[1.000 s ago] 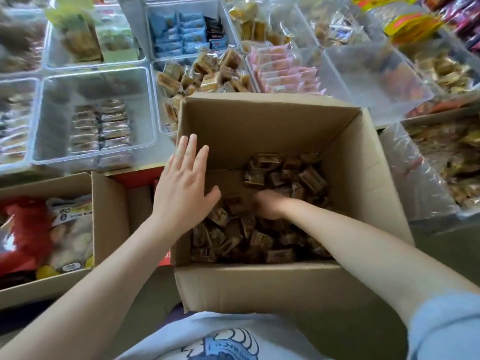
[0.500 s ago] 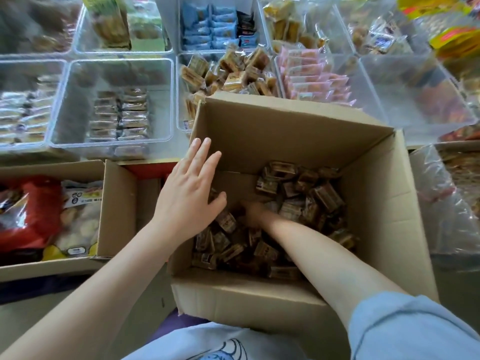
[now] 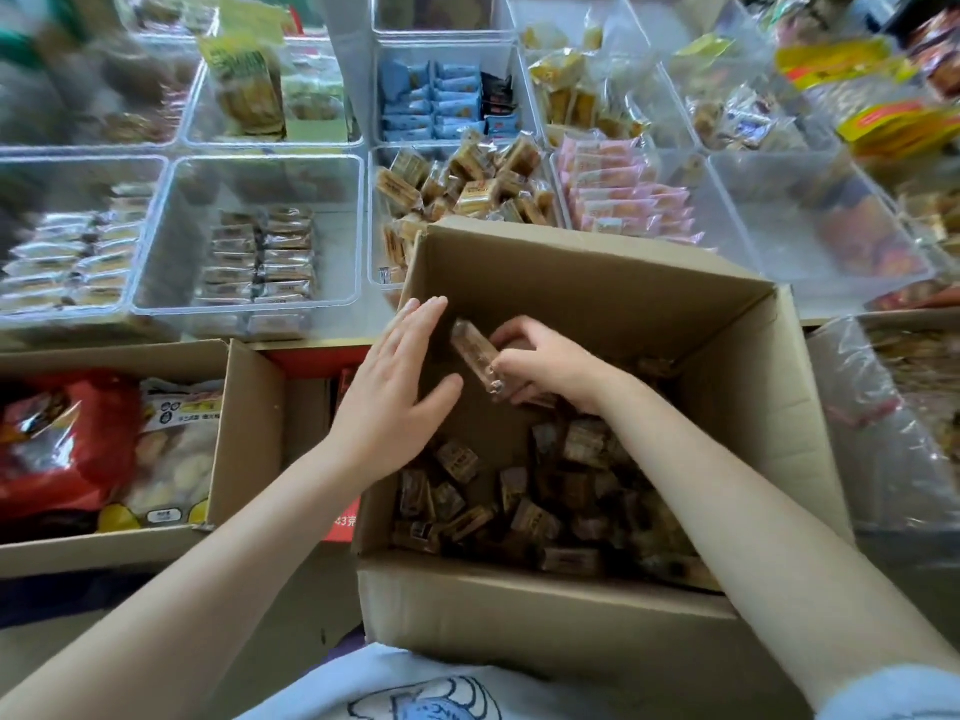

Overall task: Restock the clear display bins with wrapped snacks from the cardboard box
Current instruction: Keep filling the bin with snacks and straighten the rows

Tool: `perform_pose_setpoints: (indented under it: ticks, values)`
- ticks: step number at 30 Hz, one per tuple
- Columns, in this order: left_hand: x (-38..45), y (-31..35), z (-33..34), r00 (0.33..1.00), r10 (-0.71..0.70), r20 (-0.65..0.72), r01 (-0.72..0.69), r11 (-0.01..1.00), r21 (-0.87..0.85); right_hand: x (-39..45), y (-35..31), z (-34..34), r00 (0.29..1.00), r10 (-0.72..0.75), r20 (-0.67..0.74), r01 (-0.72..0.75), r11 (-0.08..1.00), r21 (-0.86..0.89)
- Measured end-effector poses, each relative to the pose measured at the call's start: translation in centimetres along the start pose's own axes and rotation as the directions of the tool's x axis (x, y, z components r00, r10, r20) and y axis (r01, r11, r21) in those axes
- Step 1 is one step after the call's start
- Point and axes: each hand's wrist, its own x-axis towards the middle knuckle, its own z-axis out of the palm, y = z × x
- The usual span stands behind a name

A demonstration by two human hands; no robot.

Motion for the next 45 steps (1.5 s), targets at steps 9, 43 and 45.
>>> perform_pose_setpoints:
  ticks: [9,43,45]
  values:
    - [1.5,2.0,-4.2,0.944,-0.327,-0.042,0.232,0.751,-0.618,-4.7,-4.8,2.9,0.869,-0.471,-0.153,0.438,0.875,-0.207]
    - [7.5,-38.8,-16.7,0.983,-0.155,0.097,0.078,0.836,0.544,22.7,-14.9,20.8,0.868,-0.332,-0.369,-0.187,0.471,-0.862]
    - [7.3,-38.9,-16.6,0.985,-0.143,0.098,0.066,0.833,0.550,23.9,-14.9,20.2,0.945,-0.191,-0.265,-0.226,0.202,-0.953]
